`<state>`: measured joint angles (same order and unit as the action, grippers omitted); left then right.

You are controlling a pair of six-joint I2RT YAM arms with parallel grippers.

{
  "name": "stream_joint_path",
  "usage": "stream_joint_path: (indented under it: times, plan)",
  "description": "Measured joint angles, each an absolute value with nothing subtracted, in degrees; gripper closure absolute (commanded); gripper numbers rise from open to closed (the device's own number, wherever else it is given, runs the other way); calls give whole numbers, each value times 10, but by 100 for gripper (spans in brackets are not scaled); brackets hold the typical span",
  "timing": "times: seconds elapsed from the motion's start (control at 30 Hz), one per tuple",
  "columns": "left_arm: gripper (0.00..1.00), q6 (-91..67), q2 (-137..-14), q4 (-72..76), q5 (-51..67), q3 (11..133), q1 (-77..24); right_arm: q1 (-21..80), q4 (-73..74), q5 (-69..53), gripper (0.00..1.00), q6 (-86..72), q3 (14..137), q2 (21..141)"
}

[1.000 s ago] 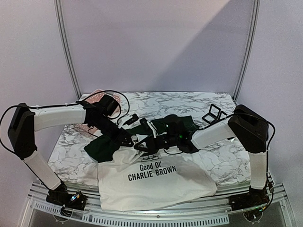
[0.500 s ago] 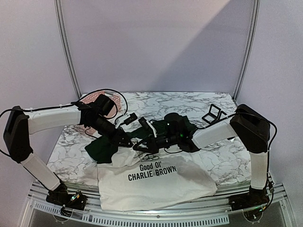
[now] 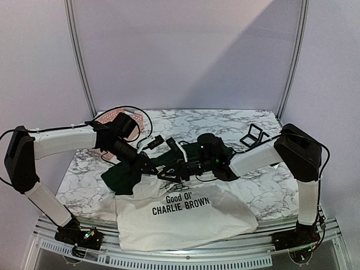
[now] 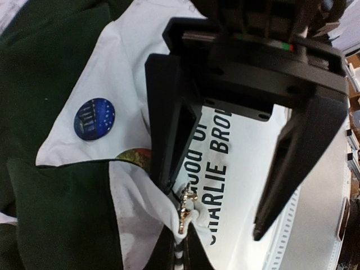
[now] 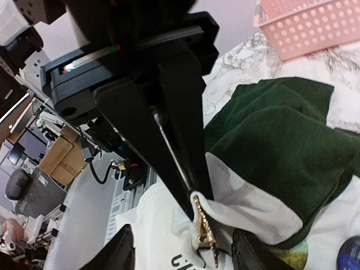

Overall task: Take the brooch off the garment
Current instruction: Remove the brooch from the crumpled clothing.

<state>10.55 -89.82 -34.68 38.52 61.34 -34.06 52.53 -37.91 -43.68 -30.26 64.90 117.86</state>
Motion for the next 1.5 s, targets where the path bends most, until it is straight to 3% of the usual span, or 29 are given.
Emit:
stream_joint_path:
  times: [0.4,0.7,1.07,1.2,1.33,1.5]
  plan:
    - [100,107,-898,-347,381,613,-341,509,-406,-435,31,-312,547,1114]
    - [100,107,-898,-348,382,613,-341,509,-393,-407,56,-311,567,1114]
    - [100,107,-898,-348,381,613,-341,521,-364,-394,64,-295,637,1153]
    - [100,107,-898,-349,381,613,-341,524,-360,-394,71,-295,637,1163]
    - [100,107,-898,-349,381,613,-341,524,-361,-394,85,-297,637,1164]
    - [100,107,-898,-350,380,613,-341,524,-361,-392,86,-303,637,1166]
